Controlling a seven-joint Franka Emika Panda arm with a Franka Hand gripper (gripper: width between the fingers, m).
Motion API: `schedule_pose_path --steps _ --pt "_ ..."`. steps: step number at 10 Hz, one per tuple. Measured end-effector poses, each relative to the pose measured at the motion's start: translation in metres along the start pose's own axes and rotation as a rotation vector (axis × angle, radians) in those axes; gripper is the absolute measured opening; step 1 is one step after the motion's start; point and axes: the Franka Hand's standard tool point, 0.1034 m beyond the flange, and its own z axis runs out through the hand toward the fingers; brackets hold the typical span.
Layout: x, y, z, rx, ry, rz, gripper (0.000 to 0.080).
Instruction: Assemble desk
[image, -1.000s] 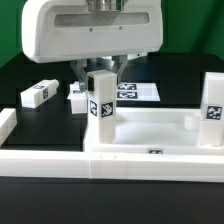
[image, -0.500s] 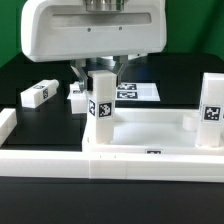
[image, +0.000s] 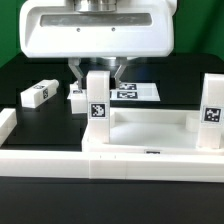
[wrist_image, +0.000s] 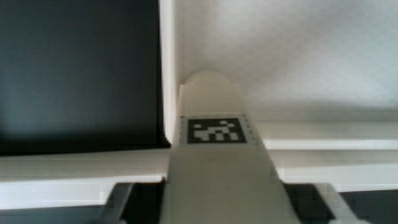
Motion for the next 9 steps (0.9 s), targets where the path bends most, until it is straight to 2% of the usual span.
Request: schedule_pose_path --steps 2,4,9 --pt "0.0001 -0.0022 0.0003 -0.001 0.001 0.150 0.0290" --pt "-0.0009 0.0028 0.0001 -0.008 -0.003 0.276 0.0290" --pt "-0.0032 0.0059 -0.0002 -0.016 -0.013 0.471 0.0310"
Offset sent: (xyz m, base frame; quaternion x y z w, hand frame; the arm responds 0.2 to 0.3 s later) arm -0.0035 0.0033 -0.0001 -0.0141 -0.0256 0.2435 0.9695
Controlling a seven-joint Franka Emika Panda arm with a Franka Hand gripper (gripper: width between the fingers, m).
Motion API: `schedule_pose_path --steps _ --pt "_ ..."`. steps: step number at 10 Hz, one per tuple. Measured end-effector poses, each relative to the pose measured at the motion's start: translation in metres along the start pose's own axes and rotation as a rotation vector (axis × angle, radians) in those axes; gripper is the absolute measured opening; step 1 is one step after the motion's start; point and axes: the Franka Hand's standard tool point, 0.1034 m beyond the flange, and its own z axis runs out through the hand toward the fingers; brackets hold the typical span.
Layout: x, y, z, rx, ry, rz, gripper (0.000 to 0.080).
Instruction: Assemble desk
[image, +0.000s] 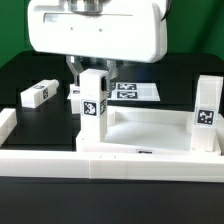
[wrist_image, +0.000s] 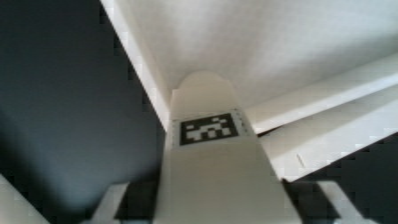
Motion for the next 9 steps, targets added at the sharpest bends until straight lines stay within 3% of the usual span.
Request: schedule_pose_path --steps 2,3,4,5,7,9 --pt "0.000 0.000 0.000 0.002 -0.001 0.019 0.0316" --pt "0.000 0.000 0.000 0.002 0.000 0.017 0.0502" --pt "0.000 0.000 0.000 0.002 -0.001 0.017 0.0601" --pt "0.000 -0.001 -0.001 0.003 -0.001 0.019 0.0601" --pt "-0.011 -0.008 -0.025 0.023 -0.012 0.067 0.0647" --pt "-0.029 -0.028 -0.039 0.029 -0.035 0.137 0.0647"
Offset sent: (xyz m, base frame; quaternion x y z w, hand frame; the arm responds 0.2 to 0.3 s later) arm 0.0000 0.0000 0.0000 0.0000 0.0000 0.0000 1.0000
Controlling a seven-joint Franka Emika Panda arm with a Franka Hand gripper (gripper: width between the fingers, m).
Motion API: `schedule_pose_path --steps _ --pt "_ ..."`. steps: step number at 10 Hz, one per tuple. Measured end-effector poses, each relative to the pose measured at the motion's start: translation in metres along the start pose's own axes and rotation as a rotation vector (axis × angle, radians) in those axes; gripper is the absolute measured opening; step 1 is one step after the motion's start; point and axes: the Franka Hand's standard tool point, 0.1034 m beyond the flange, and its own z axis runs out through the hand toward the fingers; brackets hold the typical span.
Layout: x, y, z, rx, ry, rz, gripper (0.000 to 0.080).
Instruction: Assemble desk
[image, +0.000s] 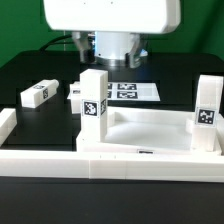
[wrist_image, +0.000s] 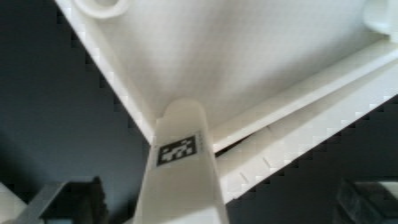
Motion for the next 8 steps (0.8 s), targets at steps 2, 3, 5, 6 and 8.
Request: schedule_pose_path --steps 2,3,5,6,8 --pt "-0.0030 -0.0041 0.0015 0.000 -0.001 -0.019 0.0649" --pt "-0.0032 -0.0044 0.0014 0.000 -0.001 -0.019 0.0649" --pt "-0.0037 -0.0049 0.0018 0.000 -0.002 -0.020 0.0649" --pt "-0.0038 -0.0050 0.0019 0.000 -0.002 -0.020 0.0649" --pt "-0.0038 -0.0050 0.0019 0.000 -0.002 -0.020 0.0649"
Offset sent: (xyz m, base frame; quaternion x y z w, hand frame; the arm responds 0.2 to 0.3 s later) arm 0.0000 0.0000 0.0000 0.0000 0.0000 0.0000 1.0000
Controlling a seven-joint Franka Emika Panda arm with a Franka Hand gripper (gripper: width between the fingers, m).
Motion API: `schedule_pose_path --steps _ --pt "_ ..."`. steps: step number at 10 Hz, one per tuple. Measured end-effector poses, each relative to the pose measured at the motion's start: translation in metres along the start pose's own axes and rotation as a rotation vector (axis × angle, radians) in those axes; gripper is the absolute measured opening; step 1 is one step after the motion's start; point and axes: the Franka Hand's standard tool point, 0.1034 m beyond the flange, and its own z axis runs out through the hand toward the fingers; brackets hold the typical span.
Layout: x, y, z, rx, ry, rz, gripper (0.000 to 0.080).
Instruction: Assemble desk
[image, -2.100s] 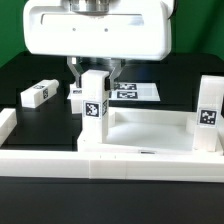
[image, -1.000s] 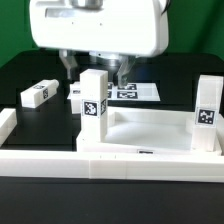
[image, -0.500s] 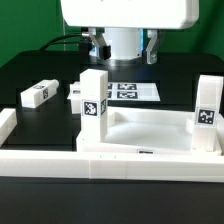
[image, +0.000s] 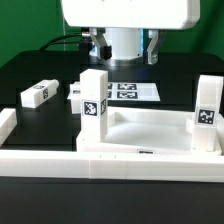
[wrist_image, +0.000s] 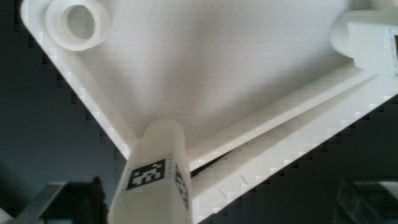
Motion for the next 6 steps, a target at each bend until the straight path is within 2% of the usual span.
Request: schedule_pose_path --steps 2,4,5,6 --pt "-0.001 0.000 0.000 0.001 0.001 0.016 0.0649" --pt "-0.023 0.008 -0.002 0.011 0.007 0.120 0.0649" --pt "-0.039 0.011 0.001 -0.002 -0.005 0.169 0.0649" --pt "-0.043 0.008 0.003 -0.019 -0.011 0.149 0.0649"
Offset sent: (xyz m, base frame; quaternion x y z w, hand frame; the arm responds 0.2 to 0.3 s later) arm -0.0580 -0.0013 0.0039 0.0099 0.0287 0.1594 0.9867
